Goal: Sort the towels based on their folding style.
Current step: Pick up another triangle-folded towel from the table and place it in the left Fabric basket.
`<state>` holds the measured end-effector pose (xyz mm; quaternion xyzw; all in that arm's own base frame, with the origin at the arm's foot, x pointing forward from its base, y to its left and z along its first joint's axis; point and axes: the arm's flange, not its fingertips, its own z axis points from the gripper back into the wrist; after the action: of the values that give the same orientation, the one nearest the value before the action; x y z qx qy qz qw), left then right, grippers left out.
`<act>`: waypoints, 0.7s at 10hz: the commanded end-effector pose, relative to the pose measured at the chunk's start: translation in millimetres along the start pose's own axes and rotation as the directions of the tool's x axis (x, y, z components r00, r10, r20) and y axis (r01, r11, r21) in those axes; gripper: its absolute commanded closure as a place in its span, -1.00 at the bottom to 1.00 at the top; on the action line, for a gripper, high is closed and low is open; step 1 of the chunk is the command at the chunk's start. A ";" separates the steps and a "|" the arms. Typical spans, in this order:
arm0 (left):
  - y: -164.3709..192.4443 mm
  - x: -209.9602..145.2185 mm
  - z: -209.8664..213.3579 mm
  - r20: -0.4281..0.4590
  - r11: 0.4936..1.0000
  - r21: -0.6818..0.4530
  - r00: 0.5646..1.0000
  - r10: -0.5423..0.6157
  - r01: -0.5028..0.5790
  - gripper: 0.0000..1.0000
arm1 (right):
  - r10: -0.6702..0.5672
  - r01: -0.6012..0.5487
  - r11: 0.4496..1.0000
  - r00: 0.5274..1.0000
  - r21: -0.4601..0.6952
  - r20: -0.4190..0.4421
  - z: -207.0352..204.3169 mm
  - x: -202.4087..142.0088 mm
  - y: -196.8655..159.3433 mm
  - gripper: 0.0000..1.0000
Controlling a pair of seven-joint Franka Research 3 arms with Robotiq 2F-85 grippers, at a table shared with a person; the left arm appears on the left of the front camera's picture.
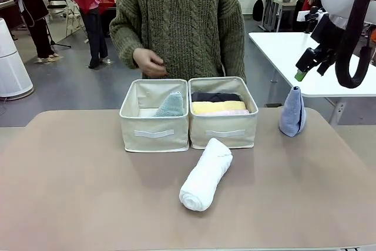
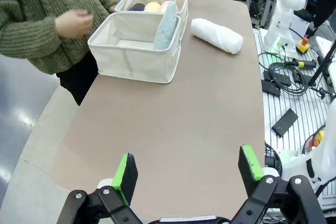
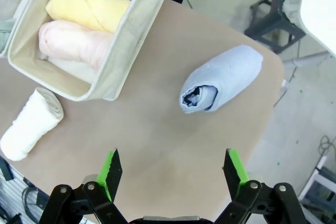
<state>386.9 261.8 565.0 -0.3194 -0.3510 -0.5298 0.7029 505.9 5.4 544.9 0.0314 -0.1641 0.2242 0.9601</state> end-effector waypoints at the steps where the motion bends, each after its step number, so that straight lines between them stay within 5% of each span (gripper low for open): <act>1: -2.0 -0.1 0.2 0.015 1.000 0.002 1.000 -0.005 0.005 -1.00 | 0.014 -0.014 1.000 1.000 0.005 -0.006 -1.2 -1.1 -0.3 -1.00; 3: -2.0 -0.1 0.2 0.015 1.000 0.002 1.000 -0.005 0.005 -1.00 | 0.000 0.000 1.000 1.000 0.000 0.000 0.0 0.0 0.0 -1.00; 4: -2.0 -0.1 0.2 0.015 1.000 0.002 1.000 -0.005 0.005 -1.00 | -0.205 0.204 0.979 0.978 -0.020 -0.024 -12.8 9.8 -8.6 -1.00; 7: -2.0 -0.1 0.2 0.015 1.000 0.002 1.000 -0.005 0.005 -1.00 | -0.587 0.565 0.802 0.807 -0.194 -0.073 -61.7 32.8 -12.2 -1.00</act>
<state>386.9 261.7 564.9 -0.3195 -0.3510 -0.5298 0.7029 540.6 -4.1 501.3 0.0141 -0.1287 -0.0102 0.9915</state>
